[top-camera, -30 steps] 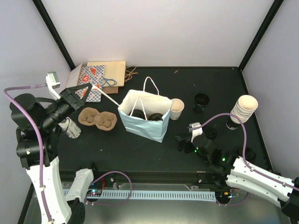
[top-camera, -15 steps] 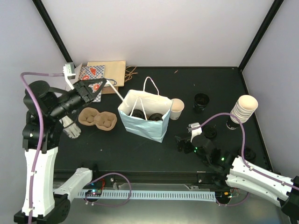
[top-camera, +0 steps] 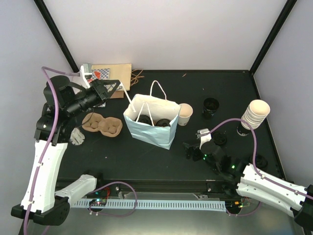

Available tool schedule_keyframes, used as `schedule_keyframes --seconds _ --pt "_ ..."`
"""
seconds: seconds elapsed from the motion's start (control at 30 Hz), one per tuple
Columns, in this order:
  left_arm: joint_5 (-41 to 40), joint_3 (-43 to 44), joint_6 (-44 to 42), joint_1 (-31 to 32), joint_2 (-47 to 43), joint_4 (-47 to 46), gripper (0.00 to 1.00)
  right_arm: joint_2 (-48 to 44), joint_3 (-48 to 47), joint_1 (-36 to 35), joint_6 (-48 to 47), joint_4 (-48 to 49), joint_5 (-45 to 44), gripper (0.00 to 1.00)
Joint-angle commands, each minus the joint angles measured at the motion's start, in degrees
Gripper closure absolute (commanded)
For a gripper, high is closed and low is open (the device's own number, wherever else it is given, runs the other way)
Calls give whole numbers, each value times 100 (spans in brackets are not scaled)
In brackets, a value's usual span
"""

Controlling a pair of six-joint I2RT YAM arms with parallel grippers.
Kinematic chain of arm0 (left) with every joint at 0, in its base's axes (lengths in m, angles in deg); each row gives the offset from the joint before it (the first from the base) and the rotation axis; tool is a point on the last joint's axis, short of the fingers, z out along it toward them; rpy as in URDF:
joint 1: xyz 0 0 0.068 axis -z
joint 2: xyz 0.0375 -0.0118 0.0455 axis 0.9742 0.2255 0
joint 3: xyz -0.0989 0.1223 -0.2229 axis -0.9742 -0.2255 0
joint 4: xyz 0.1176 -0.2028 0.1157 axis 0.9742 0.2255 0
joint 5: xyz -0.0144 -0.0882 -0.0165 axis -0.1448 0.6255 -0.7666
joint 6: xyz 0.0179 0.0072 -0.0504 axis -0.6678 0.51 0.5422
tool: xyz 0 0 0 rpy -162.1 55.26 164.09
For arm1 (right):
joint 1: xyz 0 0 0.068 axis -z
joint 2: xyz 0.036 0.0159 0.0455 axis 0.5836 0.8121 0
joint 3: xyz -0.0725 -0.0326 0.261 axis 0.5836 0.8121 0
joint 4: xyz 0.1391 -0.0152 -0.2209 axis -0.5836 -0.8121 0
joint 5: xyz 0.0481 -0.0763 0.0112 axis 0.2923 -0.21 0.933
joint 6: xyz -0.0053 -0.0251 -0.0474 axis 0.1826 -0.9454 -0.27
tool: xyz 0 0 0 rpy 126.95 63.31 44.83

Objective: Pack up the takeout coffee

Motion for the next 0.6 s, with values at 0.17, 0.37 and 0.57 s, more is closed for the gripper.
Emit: schedule_keyframes --seconds 0.17,0.37,0.57 --pt "-229 -474 -120 49 36 -243 98 -42 -162 27 4 150 -38 0" --pt "-125 -697 -123 116 95 -343 97 -37 -171 31 5 151 -31 0" --pt "-422 -245 -732 146 251 279 20 -39 -162 24 2 150 -27 0"
